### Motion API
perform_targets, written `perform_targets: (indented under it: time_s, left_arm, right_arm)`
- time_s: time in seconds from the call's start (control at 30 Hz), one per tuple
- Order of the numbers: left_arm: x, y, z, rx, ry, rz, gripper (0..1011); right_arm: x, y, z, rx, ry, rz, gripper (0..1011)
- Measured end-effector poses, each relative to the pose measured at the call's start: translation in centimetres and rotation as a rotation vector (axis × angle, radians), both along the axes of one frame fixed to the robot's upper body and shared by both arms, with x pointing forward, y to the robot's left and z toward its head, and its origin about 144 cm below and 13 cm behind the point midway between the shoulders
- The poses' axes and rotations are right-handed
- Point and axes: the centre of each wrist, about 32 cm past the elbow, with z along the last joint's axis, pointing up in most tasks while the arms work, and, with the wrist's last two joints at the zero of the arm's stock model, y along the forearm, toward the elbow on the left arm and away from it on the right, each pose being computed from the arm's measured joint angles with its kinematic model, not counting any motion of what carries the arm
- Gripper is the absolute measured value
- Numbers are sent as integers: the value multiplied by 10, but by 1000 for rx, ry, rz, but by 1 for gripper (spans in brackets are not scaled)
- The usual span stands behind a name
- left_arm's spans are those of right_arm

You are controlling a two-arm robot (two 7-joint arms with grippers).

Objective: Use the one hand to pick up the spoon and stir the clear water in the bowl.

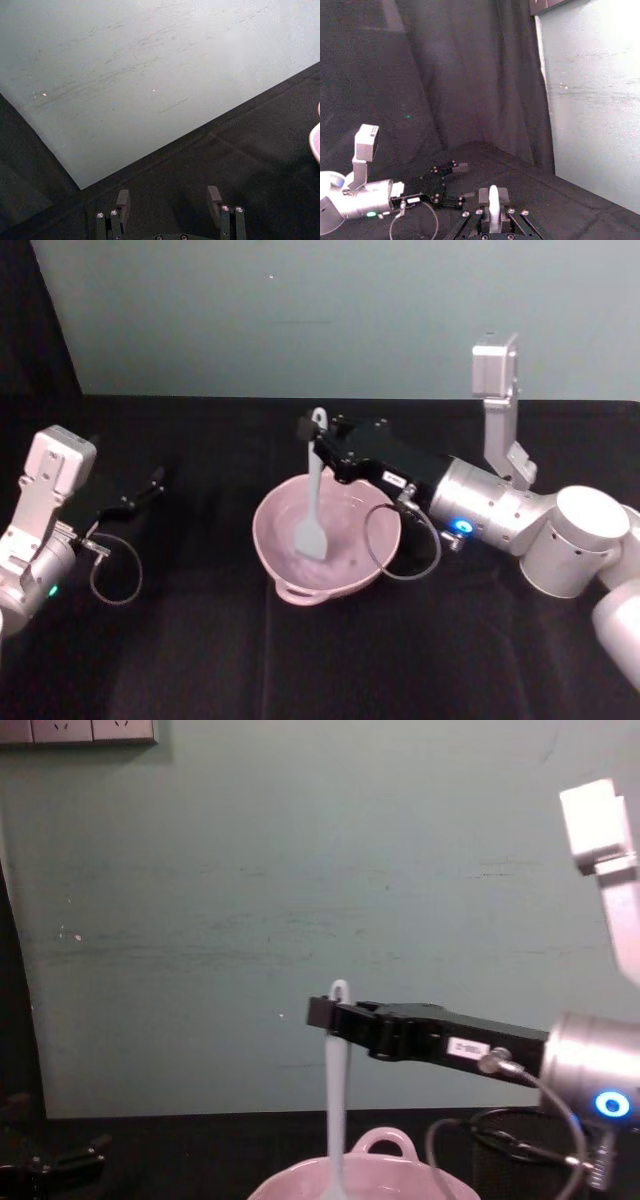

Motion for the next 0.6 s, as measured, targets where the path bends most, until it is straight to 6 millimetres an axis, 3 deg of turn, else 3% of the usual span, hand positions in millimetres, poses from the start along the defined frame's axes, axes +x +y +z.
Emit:
perform_targets:
  time_s: [0.3, 0.6]
  left_arm:
    - [0, 0, 0, 0, 0, 0, 1011]
    - [0, 0, 0, 0, 0, 0, 1011]
  right_arm:
    - [21, 18, -3, 15, 10, 4, 110]
    - [40, 16, -3, 34, 6, -29, 110]
